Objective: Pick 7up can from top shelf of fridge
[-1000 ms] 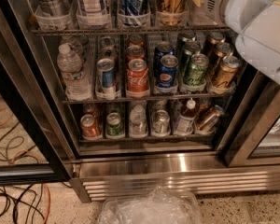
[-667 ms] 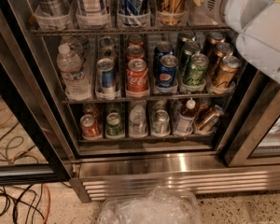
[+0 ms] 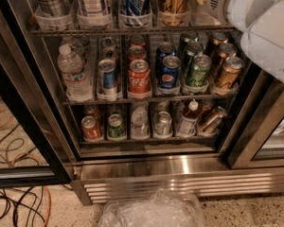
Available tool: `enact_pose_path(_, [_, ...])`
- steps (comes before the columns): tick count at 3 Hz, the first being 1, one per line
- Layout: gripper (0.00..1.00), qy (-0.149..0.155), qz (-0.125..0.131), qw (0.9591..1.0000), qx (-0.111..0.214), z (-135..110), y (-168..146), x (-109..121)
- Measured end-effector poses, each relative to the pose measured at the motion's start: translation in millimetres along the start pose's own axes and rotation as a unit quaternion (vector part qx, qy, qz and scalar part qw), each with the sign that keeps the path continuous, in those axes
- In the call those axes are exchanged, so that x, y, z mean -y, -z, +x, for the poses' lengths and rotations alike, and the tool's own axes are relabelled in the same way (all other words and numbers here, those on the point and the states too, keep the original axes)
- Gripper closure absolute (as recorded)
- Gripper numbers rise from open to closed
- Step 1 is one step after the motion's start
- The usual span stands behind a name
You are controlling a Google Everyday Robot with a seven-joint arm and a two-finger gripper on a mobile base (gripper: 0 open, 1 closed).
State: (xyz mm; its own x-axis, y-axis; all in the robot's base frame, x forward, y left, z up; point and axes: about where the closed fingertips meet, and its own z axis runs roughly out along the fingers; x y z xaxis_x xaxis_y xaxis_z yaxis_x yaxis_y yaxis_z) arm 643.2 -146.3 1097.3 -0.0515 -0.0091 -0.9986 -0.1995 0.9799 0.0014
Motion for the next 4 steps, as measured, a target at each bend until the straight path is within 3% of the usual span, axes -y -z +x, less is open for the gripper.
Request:
enact_pose_path(1, [1.00,0.007,-0.004,1.0000,0.002,-1.2,3.8,0.5])
enact_pose_path(3, [1.00,0.005,-0.009,0.9997,0.022,-29.7,9.6,-6.7])
enact_pose_path(4, [1.00,0.002,-0.035,0.9994,0.008,-16.5,22.6,-37.8])
